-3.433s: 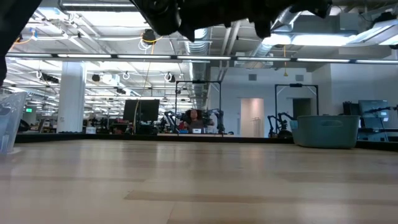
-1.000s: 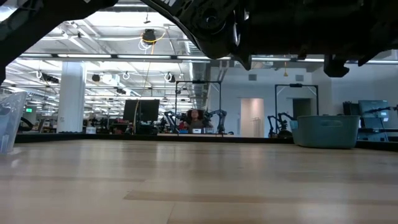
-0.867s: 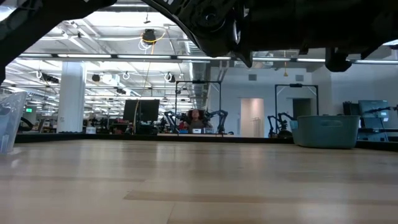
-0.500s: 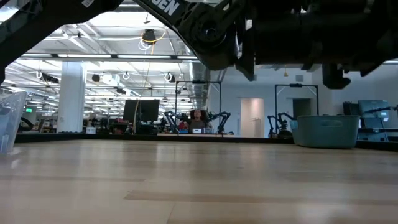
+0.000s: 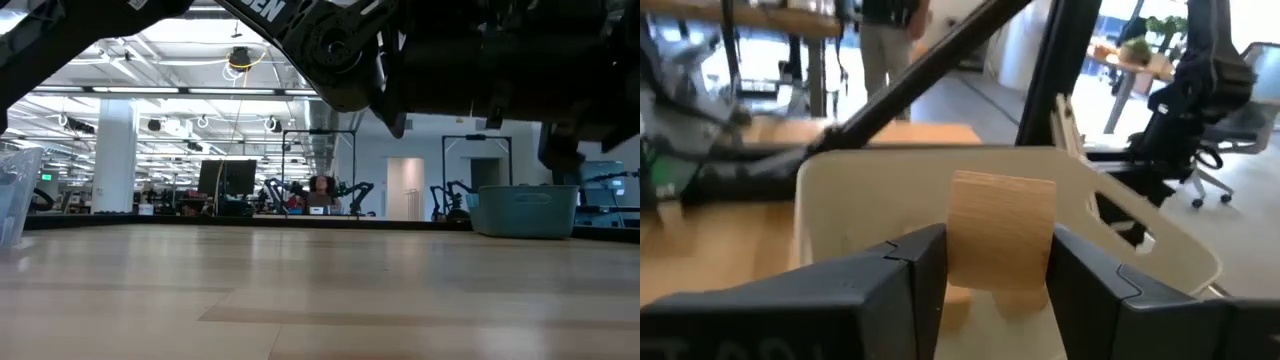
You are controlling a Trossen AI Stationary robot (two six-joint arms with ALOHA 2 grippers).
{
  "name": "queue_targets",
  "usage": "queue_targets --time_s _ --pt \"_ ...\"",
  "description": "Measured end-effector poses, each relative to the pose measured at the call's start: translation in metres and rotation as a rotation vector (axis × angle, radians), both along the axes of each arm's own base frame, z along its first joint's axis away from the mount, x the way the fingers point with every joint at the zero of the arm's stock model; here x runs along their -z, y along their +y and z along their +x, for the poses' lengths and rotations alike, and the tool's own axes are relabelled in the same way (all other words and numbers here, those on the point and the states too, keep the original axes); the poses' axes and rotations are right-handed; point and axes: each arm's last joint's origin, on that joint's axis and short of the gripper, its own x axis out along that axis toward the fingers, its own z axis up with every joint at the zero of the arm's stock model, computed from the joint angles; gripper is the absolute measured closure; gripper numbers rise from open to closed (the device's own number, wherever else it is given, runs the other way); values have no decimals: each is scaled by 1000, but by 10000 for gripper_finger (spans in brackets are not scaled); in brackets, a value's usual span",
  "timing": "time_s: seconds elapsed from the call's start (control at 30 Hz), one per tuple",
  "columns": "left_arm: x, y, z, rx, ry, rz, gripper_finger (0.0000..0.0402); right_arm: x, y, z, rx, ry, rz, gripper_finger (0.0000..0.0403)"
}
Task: Sort & place blocks by color
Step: Put the brown block into the gray bin, then return to Home Position
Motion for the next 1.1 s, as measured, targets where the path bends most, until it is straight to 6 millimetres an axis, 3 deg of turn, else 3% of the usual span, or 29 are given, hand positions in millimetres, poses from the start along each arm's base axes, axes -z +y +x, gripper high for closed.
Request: queue_targets --time_s 0.23,0.4,0.53,0.63,0.8,1.1 --pt "-7 9 -1 48 60 15 206 -1 0 -2 6 -3 -7 154" --pt "-29 21 -2 63 90 15 158 -1 -2 -3 53 -4 -35 154" --pt "-49 39 -3 25 119 -23 147 -4 -2 -6 75 -18 -61 154" --pt "-67 57 -5 24 144 -74 146 -5 -3 -9 93 -28 -80 154" --pt "-79 86 -12 21 246 -78 163 -14 -2 -14 140 -104 -128 154" --pt "-106 116 -32 14 338 49 261 -23 2 -28 227 -175 -192 154"
